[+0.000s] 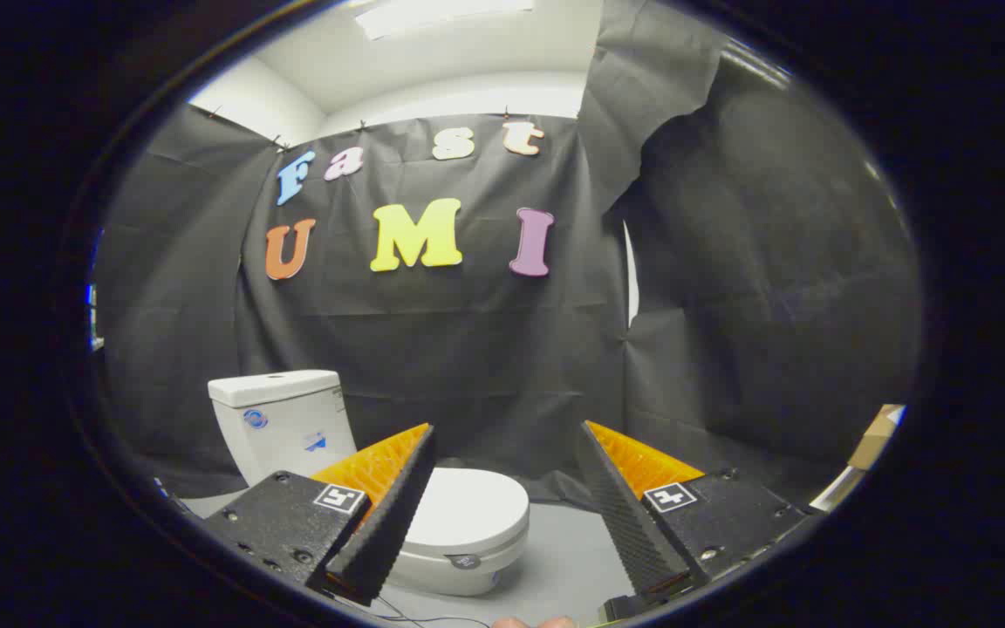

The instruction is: Open the toilet lid.

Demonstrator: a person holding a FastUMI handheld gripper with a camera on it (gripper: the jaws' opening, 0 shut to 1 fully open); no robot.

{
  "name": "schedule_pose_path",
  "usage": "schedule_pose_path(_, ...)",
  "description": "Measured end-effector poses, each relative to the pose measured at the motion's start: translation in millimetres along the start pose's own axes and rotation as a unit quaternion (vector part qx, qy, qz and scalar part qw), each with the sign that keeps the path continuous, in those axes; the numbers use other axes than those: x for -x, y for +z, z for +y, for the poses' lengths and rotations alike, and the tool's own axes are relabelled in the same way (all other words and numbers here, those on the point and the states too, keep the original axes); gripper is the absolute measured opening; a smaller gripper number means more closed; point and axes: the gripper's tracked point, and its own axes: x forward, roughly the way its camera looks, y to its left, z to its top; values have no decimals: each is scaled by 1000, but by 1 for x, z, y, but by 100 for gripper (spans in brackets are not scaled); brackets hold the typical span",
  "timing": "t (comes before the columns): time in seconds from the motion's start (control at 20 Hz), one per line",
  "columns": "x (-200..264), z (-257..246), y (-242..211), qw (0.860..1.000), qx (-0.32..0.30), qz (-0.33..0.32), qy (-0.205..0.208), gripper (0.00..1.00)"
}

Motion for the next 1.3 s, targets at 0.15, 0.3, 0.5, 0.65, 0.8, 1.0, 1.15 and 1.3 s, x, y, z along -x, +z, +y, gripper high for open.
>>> schedule_pose_path(0.15,0,4,-2,1000,16,-2,6,100)
schedule_pose_path(0.3,-3,4,-7,1000,9,8,8,100)
schedule_pose_path(0.5,-1,-2,-6,1000,11,6,2,100)
schedule_pose_path(0.65,-2,2,-11,1000,10,10,4,100)
schedule_pose_path(0.8,-2,5,-15,1000,10,14,6,100)
schedule_pose_path(1.0,-3,7,-15,1000,13,13,5,100)
schedule_pose_path(1.15,-4,8,-17,1000,10,14,6,100)
schedule_pose_path(1.3,-6,12,-21,1000,9,20,6,100)
